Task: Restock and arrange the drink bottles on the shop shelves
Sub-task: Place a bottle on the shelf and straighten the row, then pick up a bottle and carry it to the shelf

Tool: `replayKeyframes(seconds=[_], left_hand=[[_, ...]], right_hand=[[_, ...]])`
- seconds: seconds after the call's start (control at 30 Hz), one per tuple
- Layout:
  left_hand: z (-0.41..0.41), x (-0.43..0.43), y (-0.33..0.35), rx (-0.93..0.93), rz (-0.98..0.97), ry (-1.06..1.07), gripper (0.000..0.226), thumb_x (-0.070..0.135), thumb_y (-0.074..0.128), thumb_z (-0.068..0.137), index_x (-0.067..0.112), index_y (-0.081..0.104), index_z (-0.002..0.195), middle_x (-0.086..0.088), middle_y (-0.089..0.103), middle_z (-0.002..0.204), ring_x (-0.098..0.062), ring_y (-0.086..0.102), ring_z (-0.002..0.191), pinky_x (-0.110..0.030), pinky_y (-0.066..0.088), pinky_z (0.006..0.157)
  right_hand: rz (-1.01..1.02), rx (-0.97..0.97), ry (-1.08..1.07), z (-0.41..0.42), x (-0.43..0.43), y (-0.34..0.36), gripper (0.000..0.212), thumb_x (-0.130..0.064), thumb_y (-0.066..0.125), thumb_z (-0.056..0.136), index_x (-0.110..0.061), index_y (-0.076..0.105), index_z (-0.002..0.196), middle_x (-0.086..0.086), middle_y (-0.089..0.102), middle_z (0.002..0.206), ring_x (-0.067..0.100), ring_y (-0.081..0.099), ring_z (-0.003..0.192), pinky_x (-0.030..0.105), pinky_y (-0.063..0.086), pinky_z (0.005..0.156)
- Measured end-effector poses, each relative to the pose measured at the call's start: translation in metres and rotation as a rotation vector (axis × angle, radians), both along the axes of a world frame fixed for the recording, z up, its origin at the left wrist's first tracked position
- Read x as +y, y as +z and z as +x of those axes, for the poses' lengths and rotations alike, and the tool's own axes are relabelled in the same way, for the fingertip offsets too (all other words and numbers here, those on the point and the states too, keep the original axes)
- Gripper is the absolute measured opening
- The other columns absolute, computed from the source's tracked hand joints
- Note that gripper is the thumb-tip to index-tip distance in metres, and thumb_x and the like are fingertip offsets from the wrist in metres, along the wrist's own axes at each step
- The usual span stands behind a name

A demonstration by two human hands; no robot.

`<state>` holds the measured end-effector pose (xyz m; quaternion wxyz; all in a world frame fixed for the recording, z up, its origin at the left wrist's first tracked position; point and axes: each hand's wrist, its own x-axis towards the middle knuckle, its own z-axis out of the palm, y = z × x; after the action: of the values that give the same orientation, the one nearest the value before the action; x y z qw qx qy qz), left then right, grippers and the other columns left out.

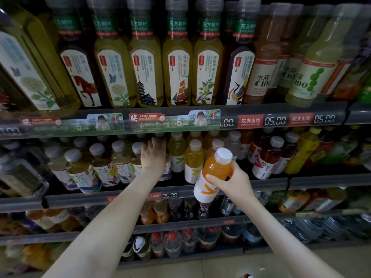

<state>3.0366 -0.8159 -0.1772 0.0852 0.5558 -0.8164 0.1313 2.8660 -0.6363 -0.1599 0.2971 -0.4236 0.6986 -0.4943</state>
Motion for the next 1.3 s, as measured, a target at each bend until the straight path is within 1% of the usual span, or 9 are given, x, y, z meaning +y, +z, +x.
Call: replayKeyframes(seconds=[0.07,0.13,0.23,0.4,0.5,0.63,0.97,1.1,1.3], left_hand=[[0.0,0.002,-0.005,-0.007,-0.018,-0.004,0.061,0.025,0.084,0.062,0.012,0.062,0.118,-0.014,0.061,0.101,-0.032,0.059,0.088,-0.04,0.048,0.083],[-0.002,0.005,-0.014,0.049,-0.03,-0.08,0.067,0.018,0.088,0.051,0.009,0.066,0.114,-0.019,0.062,0.105,-0.039,0.059,0.098,-0.05,0.047,0.088],[-0.016,0.021,-0.019,0.122,0.009,-0.285,0.075,0.011,0.079,0.063,0.011,0.053,0.133,-0.023,0.053,0.127,-0.043,0.049,0.119,-0.063,0.034,0.098],[-0.051,0.029,-0.008,0.262,0.308,-0.397,0.065,0.025,0.051,0.095,0.022,0.019,0.151,-0.019,0.023,0.151,-0.039,0.027,0.134,-0.048,0.03,0.105],[-0.062,0.029,0.002,0.341,0.323,-0.379,0.058,0.025,0.052,0.095,0.015,0.027,0.146,-0.021,0.039,0.135,-0.038,0.037,0.123,-0.042,0.036,0.095],[-0.065,0.034,0.004,0.354,0.24,-0.436,0.045,0.024,0.057,0.091,0.01,0.044,0.132,-0.022,0.047,0.118,-0.041,0.045,0.109,-0.043,0.039,0.084],[-0.075,0.036,0.0,0.341,0.259,-0.364,0.047,0.014,0.045,0.097,0.013,0.032,0.142,-0.024,0.036,0.133,-0.041,0.038,0.12,-0.044,0.039,0.088],[-0.092,0.057,-0.003,0.196,0.133,-0.397,0.059,0.03,0.046,0.095,0.02,0.023,0.148,-0.022,0.014,0.151,-0.043,0.012,0.139,-0.056,0.013,0.113],[-0.103,0.066,-0.003,0.116,0.113,-0.402,0.077,0.031,0.05,0.093,0.031,-0.001,0.151,-0.016,-0.004,0.156,-0.034,-0.006,0.144,-0.064,0.001,0.111]], right_hand=[[0.003,0.006,-0.04,-0.003,0.003,-0.004,0.059,-0.027,0.083,0.071,-0.03,0.049,0.119,-0.012,0.06,0.107,0.005,0.058,0.095,0.02,0.046,0.078],[0.013,0.006,-0.085,-0.007,0.006,-0.007,0.061,-0.027,0.082,0.072,-0.025,0.05,0.124,-0.008,0.06,0.108,0.009,0.058,0.098,0.023,0.045,0.079],[0.013,0.018,-0.139,-0.016,0.012,-0.009,0.062,-0.027,0.082,0.073,-0.021,0.05,0.126,-0.008,0.059,0.107,0.011,0.057,0.098,0.024,0.044,0.079],[-0.001,0.014,-0.197,-0.028,0.02,-0.012,0.057,-0.027,0.081,0.074,-0.025,0.05,0.122,-0.012,0.059,0.103,0.003,0.056,0.089,0.021,0.045,0.074],[0.002,0.002,-0.227,-0.037,0.025,-0.015,0.056,-0.03,0.082,0.073,-0.029,0.049,0.119,-0.005,0.062,0.111,0.014,0.06,0.098,0.033,0.049,0.083],[0.009,0.009,-0.265,-0.046,0.031,-0.021,0.061,-0.032,0.082,0.071,-0.022,0.053,0.124,-0.002,0.064,0.113,0.016,0.061,0.103,0.032,0.048,0.084],[-0.016,0.014,-0.366,-0.066,0.042,-0.025,0.063,-0.034,0.08,0.073,-0.023,0.05,0.128,0.0,0.062,0.117,0.019,0.059,0.106,0.039,0.049,0.092],[-0.088,0.001,-0.457,-0.076,0.039,-0.026,0.067,-0.029,0.078,0.078,-0.018,0.043,0.133,-0.001,0.056,0.12,0.018,0.055,0.106,0.037,0.045,0.092],[-0.168,-0.07,-0.498,-0.098,0.009,-0.034,0.07,-0.022,0.076,0.08,-0.015,0.037,0.138,0.006,0.052,0.131,0.023,0.053,0.115,0.037,0.042,0.098]])
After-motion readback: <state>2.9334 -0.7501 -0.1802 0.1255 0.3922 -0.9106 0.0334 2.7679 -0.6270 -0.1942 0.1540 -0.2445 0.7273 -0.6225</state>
